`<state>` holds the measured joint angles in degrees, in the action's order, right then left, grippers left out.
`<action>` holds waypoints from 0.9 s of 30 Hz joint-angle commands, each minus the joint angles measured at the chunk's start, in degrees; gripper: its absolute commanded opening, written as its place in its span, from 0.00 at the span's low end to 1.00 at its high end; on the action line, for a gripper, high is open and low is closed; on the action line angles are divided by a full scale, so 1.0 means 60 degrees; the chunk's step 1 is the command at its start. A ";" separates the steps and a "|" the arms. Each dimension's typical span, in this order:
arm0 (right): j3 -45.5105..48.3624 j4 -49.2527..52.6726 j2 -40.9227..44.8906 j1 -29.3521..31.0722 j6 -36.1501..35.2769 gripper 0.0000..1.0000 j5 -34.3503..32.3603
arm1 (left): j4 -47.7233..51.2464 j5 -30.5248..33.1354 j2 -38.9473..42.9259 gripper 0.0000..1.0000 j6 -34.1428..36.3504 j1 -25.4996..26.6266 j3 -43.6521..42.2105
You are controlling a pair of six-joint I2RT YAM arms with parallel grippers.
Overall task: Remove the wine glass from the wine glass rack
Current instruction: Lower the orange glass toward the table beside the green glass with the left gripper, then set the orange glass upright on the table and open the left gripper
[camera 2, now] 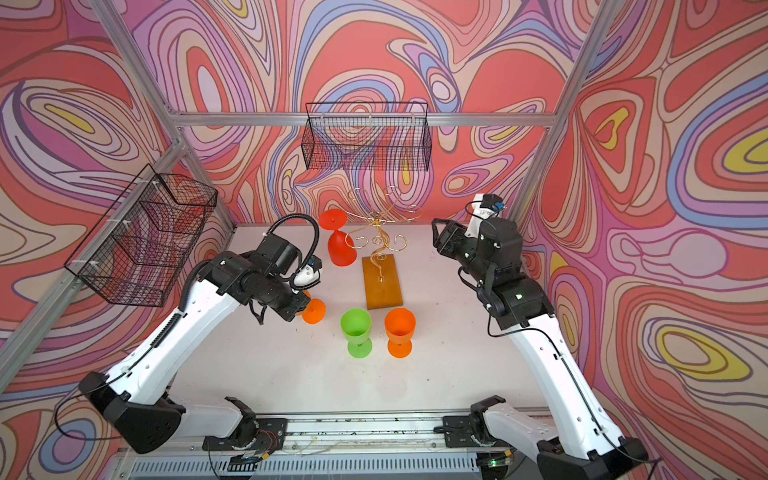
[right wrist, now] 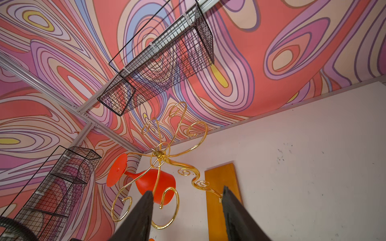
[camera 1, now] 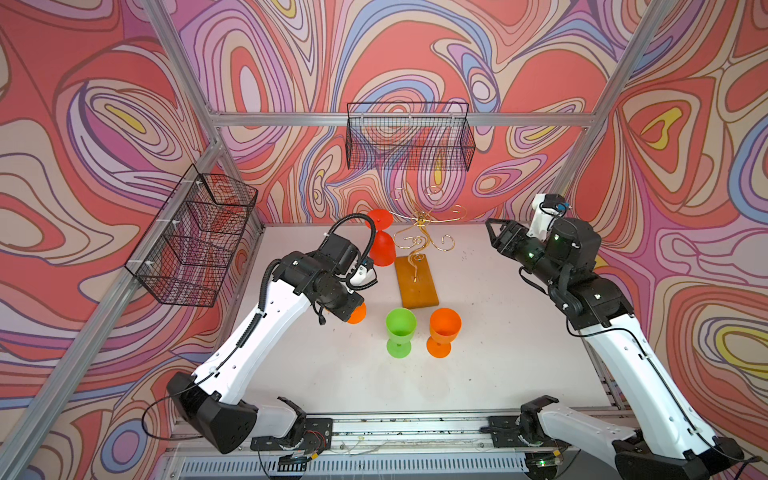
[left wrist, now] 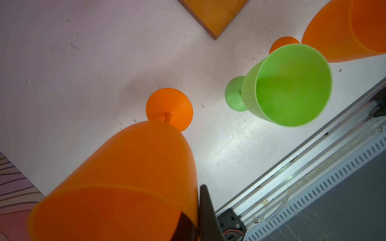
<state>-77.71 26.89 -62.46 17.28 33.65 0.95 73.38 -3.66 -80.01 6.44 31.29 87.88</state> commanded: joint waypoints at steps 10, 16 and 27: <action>0.0192 0.0219 0.0134 -0.0038 -0.0283 0.55 -0.0455 | -0.0334 0.0303 -0.1353 0.00 0.0144 0.0475 -0.0071; 0.0177 0.0205 0.0112 -0.0038 -0.0286 0.55 -0.0459 | -0.0461 0.0348 -0.1555 0.00 0.0107 0.0549 -0.0193; 0.0134 0.0229 0.0110 -0.0038 -0.0289 0.55 -0.0495 | -0.0774 0.0346 -0.1938 0.00 -0.0004 0.0731 -0.0379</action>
<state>-77.12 27.92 -62.35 17.28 32.53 -1.30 69.28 -1.72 -90.61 6.39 35.14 85.84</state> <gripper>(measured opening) 0.549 0.048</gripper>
